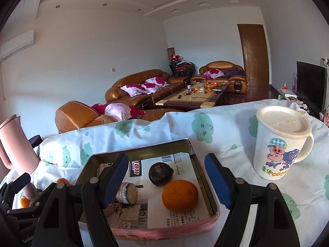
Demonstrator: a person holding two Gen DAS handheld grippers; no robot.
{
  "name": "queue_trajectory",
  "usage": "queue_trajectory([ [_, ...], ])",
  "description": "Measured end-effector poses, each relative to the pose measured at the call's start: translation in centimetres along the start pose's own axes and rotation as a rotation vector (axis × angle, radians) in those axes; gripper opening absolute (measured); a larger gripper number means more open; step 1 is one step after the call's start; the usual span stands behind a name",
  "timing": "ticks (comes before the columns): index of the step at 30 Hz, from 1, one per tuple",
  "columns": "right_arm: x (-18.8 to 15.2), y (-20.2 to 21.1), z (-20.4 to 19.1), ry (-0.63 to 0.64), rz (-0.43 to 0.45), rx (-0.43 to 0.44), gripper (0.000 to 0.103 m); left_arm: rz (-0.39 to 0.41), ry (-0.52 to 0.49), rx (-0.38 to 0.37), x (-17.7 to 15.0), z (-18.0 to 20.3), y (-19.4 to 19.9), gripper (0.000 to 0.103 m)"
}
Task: Organize fruits
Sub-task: 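Move both open tools back toward the loose fruit, then grasp a small orange with the right tool while the left grasps a purple passion fruit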
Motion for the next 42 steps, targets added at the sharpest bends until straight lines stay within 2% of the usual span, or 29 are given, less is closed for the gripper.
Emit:
queue_trajectory([
  [4, -0.3, 1.2, -0.2, -0.005, 0.029, -0.004, 0.078, -0.008, -0.014, 0.016, -0.4, -0.4, 0.2, 0.103],
  [14, -1.9, 3.6, -1.1, -0.017, 0.03, -0.006, 0.078, -0.018, -0.023, 0.0, -1.5, -2.2, 1.2, 0.103],
  [23, -3.6, 4.6, -3.9, 0.026, 0.018, -0.002, 0.078, -0.056, 0.001, 0.003, -3.0, -5.7, 1.1, 0.103],
  [28, -5.2, 4.7, -6.9, 0.067, -0.013, 0.03, 0.078, -0.079, 0.023, 0.022, -3.8, -8.8, 0.8, 0.103],
  [33, -7.1, 4.2, -10.5, 0.108, -0.072, 0.071, 0.078, -0.104, 0.05, 0.083, -4.5, -13.1, 0.5, 0.103],
  [38, -9.0, 2.9, -14.4, 0.133, -0.152, 0.136, 0.078, -0.146, 0.158, 0.122, -5.3, -18.2, -0.1, 0.103],
  [42, -10.3, 0.8, -17.7, 0.181, -0.211, 0.144, 0.078, -0.147, 0.254, 0.156, -5.7, -22.1, -0.1, 0.103],
])
Point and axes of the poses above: each gripper's, at about its wrist camera, not at the fingertips, and y roughly against the way its jaws point, z to its right, x to its top, the point moved 7 cm from there along -y, roughly the way its jaws point, and after that the axes turned 11 degrees about -y, right-handed, at the moved point
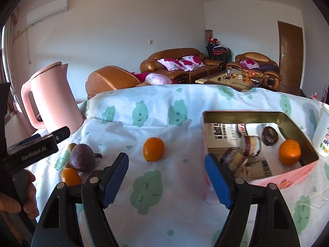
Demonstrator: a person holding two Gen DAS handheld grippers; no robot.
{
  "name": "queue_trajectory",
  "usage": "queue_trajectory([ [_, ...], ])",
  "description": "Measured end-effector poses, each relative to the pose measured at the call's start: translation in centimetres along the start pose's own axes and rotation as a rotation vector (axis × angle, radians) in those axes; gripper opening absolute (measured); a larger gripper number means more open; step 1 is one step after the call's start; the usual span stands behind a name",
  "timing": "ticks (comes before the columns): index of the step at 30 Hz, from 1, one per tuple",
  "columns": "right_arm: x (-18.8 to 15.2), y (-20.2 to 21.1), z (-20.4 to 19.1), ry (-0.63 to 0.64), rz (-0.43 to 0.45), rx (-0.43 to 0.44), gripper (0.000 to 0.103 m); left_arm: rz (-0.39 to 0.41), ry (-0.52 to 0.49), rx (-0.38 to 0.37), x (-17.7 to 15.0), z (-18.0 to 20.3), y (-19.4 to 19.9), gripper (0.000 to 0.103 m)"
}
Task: Organize fruits
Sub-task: 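Grasp a small orange with the right tool while the left grasps a purple passion fruit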
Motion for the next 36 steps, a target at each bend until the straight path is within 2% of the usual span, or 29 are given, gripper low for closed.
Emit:
queue_trajectory([
  [4, 0.3, -3.1, -1.6, 0.012, -0.061, -0.03, 0.072, -0.014, 0.025, 0.036, 0.0, -1.8, -0.6, 0.103],
  [7, 0.4, -5.5, -2.0, 0.004, -0.123, -0.056, 0.064, -0.025, 0.027, 0.011, 0.0, -1.7, -1.1, 0.103],
  [10, -0.1, -7.5, -2.5, 0.027, -0.176, -0.093, 0.06, -0.03, -0.036, -0.033, 0.0, 0.1, -1.2, 0.103],
  [12, -0.8, -8.6, -2.7, 0.042, -0.231, -0.104, 0.059, -0.031, -0.1, -0.034, 0.1, 1.4, -1.0, 0.103],
  [14, -1.5, -9.5, -2.6, 0.047, -0.283, -0.11, 0.054, -0.039, -0.15, -0.029, -0.1, 2.3, -1.2, 0.103],
  [15, -1.5, -9.5, -2.5, 0.048, -0.28, -0.111, 0.052, -0.043, -0.163, -0.032, -0.2, 2.7, -1.4, 0.103],
  [17, -1.5, -9.3, -2.5, 0.047, -0.28, -0.098, 0.036, -0.054, -0.176, -0.045, -0.5, 3.1, -1.6, 0.103],
  [18, -1.5, -9.2, -2.4, 0.045, -0.279, -0.088, 0.035, -0.059, -0.18, -0.051, -0.6, 3.2, -1.6, 0.103],
  [20, -1.6, -8.8, -2.3, 0.035, -0.274, -0.063, 0.034, -0.072, -0.189, -0.081, -0.9, 3.7, -1.8, 0.102],
  [23, -0.9, -6.8, -1.8, 0.012, -0.191, -0.041, 0.034, -0.089, -0.221, -0.141, -1.5, 5.0, -2.0, 0.095],
  [25, -0.5, -5.2, -1.6, 0.021, -0.138, -0.039, 0.034, -0.093, -0.253, -0.145, -1.7, 5.8, -2.3, 0.09],
  [28, -0.7, -3.3, -0.9, 0.025, -0.096, -0.03, 0.034, -0.129, -0.287, -0.154, -2.4, 6.9, -3.2, 0.076],
  [32, -0.9, -2.0, -0.6, 0.032, -0.085, -0.012, 0.034, -0.206, -0.306, -0.201, -3.6, 7.9, -4.7, 0.054],
  [36, -1.2, -1.3, 0.0, 0.016, -0.089, -0.002, 0.034, -0.205, -0.293, -0.21, -3.8, 7.9, -4.6, 0.054],
])
Point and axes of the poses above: each gripper's, at about its wrist camera, not at the fingertips, and y roughly against the way its jaws point, z to its right, x to its top, the point moved 7 cm from there along -y, roughly the way its jaws point, and after that the axes turned 11 degrees about -y, right-handed, at the moved point
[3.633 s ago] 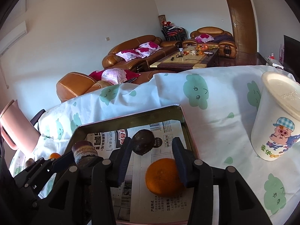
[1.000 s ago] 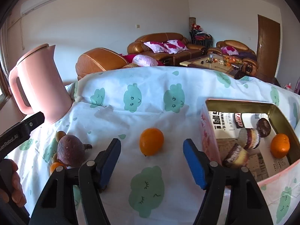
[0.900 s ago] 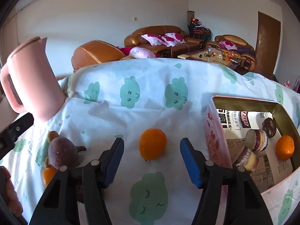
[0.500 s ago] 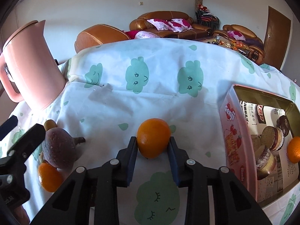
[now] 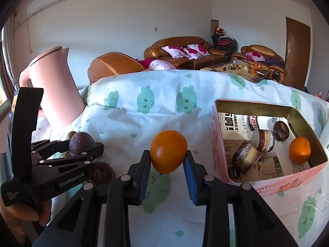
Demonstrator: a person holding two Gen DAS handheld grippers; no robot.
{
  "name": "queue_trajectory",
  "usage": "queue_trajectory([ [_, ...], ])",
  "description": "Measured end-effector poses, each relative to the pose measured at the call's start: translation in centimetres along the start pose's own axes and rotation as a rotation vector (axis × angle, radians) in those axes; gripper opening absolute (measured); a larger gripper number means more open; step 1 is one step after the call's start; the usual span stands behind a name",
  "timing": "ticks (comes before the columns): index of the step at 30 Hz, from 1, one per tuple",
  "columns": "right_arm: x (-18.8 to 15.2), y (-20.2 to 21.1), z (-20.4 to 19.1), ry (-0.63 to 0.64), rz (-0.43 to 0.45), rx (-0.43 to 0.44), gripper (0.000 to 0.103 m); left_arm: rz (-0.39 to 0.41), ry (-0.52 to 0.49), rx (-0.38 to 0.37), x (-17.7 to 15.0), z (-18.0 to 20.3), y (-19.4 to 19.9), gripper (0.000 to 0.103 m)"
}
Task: Organize fruits
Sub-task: 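Grasp a small orange with the right tool while the left grasps a purple passion fruit, then carry the orange and passion fruit over the pink tin and release them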
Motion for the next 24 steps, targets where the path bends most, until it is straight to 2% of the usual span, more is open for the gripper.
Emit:
queue_trajectory([
  [3, 0.0, 0.4, 0.4, -0.017, 0.006, 0.002, 0.034, 0.021, 0.006, 0.036, 0.0, -0.4, 0.7, 0.054],
  [9, 0.4, 1.8, 0.6, -0.022, 0.06, 0.015, 0.034, 0.166, 0.064, 0.128, 0.7, -1.4, 4.0, 0.054],
  [12, 0.8, 2.4, 0.6, -0.02, 0.087, 0.022, 0.034, 0.223, 0.12, 0.127, 1.0, -1.5, 5.1, 0.054],
  [18, 1.6, 3.8, 1.3, -0.012, 0.14, 0.026, 0.034, 0.283, 0.113, 0.17, 1.5, 0.0, 6.6, 0.054],
  [24, 2.4, 5.1, 3.0, -0.004, 0.176, 0.011, 0.034, 0.294, 0.106, 0.168, 1.7, 2.4, 7.1, 0.054],
])
Point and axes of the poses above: each gripper's, at about its wrist camera, not at the fingertips, and y roughly against the way its jaws point, z to its right, x to its top, the point moved 7 cm from there along -y, roughly the way its jaws point, and after that the axes turned 11 degrees about -y, right-handed, at the moved point
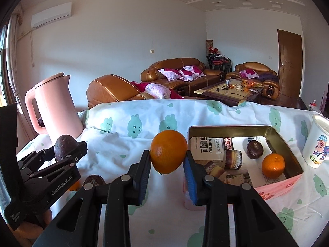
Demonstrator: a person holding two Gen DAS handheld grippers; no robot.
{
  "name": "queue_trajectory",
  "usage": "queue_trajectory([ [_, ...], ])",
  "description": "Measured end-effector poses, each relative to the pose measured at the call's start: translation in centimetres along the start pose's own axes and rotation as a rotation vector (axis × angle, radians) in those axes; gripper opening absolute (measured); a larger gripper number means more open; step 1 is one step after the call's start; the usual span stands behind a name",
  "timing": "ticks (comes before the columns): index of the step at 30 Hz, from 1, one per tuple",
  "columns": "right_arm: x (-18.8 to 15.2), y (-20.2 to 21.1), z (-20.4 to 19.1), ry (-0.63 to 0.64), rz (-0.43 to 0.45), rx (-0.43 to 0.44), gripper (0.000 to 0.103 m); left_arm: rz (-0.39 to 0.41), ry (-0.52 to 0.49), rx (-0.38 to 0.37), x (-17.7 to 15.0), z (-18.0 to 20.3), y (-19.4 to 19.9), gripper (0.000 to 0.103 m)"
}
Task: Organize fruits
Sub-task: 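Carry the orange and passion fruit over the pink tin and release them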
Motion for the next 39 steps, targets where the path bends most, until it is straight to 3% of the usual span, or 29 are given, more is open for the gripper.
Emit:
queue_trajectory([
  [19, 3.7, 1.9, 11.1, -0.09, 0.072, -0.145, 0.034, 0.018, -0.068, -0.104, 1.6, 9.0, 0.4, 0.054],
  [30, 6.0, 3.2, 18.5, -0.168, 0.121, -0.26, 0.034, 0.041, -0.112, -0.218, 3.9, 15.0, 0.2, 0.054],
  [39, 5.4, 0.8, 19.1, -0.153, 0.03, -0.197, 0.034, 0.001, -0.176, -0.283, 4.7, 21.5, -1.2, 0.054],
])
Point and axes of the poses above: each gripper's, at about its wrist camera, not at the fingertips, and y roughly against the way its jaws point, z to its right, x to its top, the point moved 7 cm from there along -y, roughly the way its jaws point, and after that the axes turned 11 degrees about -y, right-handed, at the moved point
